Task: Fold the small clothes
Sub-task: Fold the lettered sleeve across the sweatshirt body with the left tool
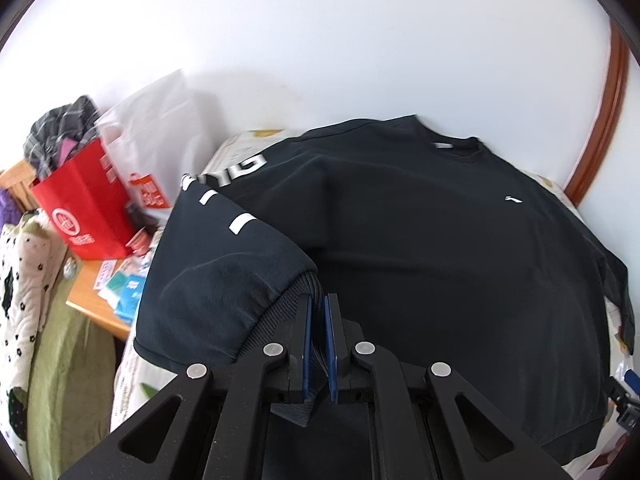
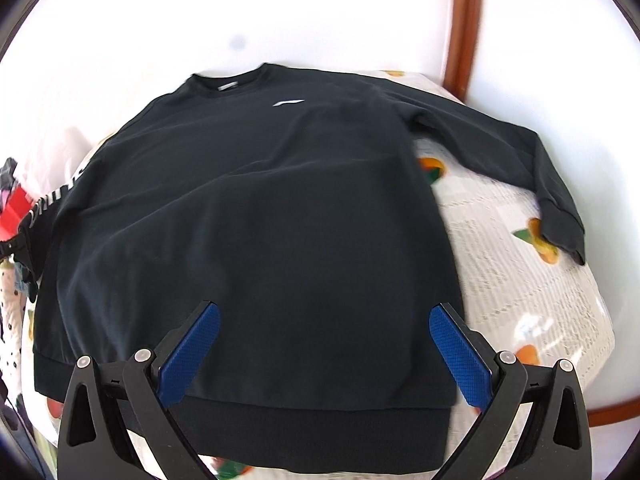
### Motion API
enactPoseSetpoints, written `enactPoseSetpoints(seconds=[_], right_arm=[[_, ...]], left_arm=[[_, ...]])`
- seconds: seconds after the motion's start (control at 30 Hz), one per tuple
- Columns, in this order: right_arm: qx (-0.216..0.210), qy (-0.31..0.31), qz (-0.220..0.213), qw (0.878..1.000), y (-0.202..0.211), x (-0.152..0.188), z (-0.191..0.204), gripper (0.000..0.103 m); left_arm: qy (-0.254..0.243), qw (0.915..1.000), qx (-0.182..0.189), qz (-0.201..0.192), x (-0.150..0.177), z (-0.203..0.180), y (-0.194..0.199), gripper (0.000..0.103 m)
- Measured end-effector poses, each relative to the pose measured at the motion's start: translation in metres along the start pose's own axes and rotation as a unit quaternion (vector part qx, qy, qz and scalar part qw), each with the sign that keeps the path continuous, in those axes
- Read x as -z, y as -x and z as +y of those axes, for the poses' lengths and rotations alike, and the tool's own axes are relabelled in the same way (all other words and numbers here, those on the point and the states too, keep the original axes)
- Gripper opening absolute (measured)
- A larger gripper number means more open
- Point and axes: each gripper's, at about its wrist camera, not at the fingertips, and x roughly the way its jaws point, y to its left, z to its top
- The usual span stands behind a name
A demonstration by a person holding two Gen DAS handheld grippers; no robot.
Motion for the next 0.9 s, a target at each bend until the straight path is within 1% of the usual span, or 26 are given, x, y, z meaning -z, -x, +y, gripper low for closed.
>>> enactPoseSetpoints(seconds=[0.2,0.3,0.4,0.53,0.6,0.67,0.7,0.73,0.77,0.83,0.87,0.9], right_arm=[[0.006,-0.007,0.001,1.000,-0.005,0.003,-0.034,0.103],[0.002,-0.014,-0.004,1.000,-0.004,0.003,-0.048,0.103],[0.003,-0.022,-0.008,1.000,-0.004,0.001,-0.058,0.101],[0.007,-0.017,-0.011,1.000,-0.005,0.000,-0.058,0.098],[0.010,-0.012,-0.017,1.000,-0.005,0.000,-0.055,0.097],[0.009,-0.008,-0.011,1.000,-0.009,-0.002,-0.049,0.097],[0.004,-0.005,-0.009,1.000,-0.010,-0.004,-0.044,0.097],[0.001,0.000,-0.009,1.000,-0.011,-0.005,-0.040,0.097],[-0.002,0.006,-0.010,1.000,-0.011,-0.007,-0.032,0.097],[-0.011,0.021,-0.015,1.000,-0.011,-0.012,-0.015,0.097],[-0.016,0.028,-0.016,0.999,-0.011,-0.014,-0.006,0.097],[-0.027,0.040,-0.017,0.999,-0.012,-0.017,0.008,0.097]], left_arm=[[-0.035,0.9985,0.042,0.000,-0.012,-0.063,-0.002,0.007],[-0.054,0.9971,0.054,0.000,-0.016,-0.090,-0.007,0.007],[-0.067,0.9953,0.070,0.003,-0.019,-0.111,-0.012,0.007],[-0.080,0.9930,0.086,0.016,-0.018,-0.130,-0.016,0.007],[-0.086,0.9915,0.095,0.023,-0.016,-0.132,-0.018,0.008],[-0.087,0.9903,0.105,0.027,-0.015,-0.129,-0.018,0.010],[-0.087,0.9888,0.118,0.030,-0.014,-0.125,-0.017,0.013],[-0.085,0.9874,0.129,0.030,-0.012,-0.118,-0.015,0.015],[-0.083,0.9872,0.133,0.028,-0.011,-0.116,-0.013,0.016],[-0.079,0.9888,0.126,0.017,-0.007,-0.098,-0.006,0.020],[-0.077,0.9897,0.120,0.014,-0.005,-0.093,-0.004,0.026],[-0.072,0.9910,0.112,0.009,-0.002,-0.080,-0.002,0.033]])
